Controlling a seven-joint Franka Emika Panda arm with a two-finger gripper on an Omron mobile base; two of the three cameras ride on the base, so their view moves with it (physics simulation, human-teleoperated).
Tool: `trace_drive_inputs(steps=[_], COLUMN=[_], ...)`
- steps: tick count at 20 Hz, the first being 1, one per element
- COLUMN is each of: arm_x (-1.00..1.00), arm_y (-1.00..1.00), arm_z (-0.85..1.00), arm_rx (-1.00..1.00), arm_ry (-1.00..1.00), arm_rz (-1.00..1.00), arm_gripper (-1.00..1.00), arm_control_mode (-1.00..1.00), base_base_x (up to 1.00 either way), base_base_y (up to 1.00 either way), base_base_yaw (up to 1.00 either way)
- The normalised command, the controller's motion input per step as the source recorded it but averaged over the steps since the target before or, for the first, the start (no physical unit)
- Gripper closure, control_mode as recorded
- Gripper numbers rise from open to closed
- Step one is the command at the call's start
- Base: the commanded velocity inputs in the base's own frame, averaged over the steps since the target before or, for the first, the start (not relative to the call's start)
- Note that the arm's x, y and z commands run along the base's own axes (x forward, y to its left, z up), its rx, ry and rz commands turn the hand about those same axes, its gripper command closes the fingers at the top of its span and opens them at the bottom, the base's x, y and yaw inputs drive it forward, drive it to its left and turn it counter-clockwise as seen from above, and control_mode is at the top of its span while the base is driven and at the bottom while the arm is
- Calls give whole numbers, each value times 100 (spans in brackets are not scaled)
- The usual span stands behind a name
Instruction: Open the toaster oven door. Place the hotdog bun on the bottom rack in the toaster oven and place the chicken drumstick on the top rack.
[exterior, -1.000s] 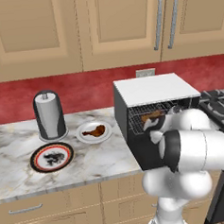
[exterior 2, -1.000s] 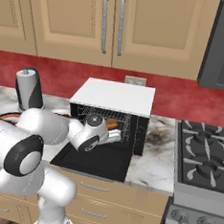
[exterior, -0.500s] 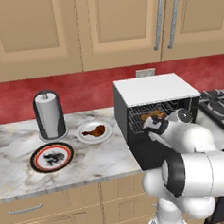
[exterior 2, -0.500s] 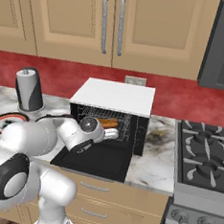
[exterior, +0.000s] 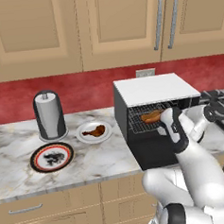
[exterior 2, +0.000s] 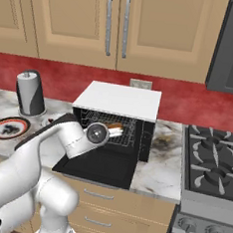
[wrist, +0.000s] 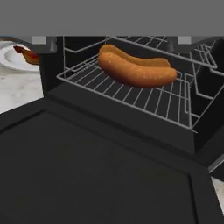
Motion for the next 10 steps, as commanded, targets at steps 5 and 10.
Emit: trace_drive_inputs(steps=[5,10], arm_x=[-1,0], arm_y=[-3,-1], arm_z=[4,32], arm_rx=[10,15], arm_ry=[-33,-25], arm_rz=[34,21], arm_gripper=[-100,-100], arm_control_mode=[-100,-100], base_base_x=[0,0], base_base_y=[0,0], base_base_yaw=[0,0])
